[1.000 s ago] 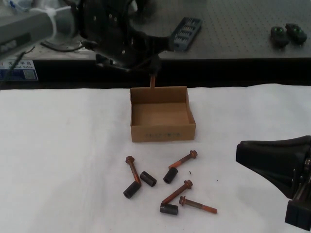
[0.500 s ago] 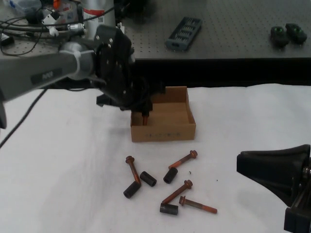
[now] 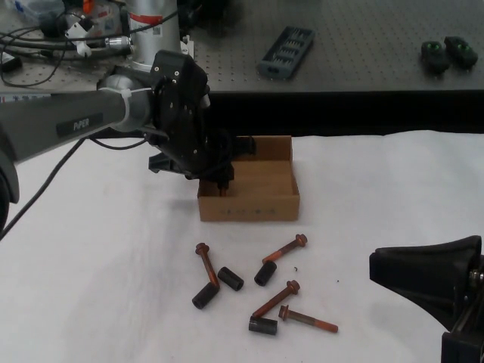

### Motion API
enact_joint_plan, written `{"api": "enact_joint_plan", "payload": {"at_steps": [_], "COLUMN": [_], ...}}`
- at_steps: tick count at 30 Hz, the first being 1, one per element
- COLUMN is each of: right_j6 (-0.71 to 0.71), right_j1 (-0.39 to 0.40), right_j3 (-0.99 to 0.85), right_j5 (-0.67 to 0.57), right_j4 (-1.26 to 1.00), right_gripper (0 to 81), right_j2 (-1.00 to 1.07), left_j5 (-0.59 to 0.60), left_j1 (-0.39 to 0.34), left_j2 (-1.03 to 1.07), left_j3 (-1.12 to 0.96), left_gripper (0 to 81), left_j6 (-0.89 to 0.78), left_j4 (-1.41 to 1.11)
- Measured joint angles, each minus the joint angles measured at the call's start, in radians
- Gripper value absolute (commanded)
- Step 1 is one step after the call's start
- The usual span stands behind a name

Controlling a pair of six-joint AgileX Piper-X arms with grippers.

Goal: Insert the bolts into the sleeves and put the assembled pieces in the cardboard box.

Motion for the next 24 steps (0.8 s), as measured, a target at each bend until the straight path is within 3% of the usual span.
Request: {"api": "enact_joint_plan", "payload": {"at_steps": [16,24], "right_j6": [0.0,0.0], "right_j1": [0.0,0.0], "right_j3": [0.0,0.0], "right_j5": [0.0,0.0], "right_j4": [0.0,0.0], "right_gripper": [2.8,2.8], "right_j2": [0.0,0.0], "left_j5": [0.0,0.0], "left_j1": [0.0,0.0], "left_j2": [0.0,0.0], "left_j3": [0.0,0.0], "left_gripper": [0.1,29.0], "left_j6": [-0.001,-0.007], "left_j4": [0.0,0.0]}}
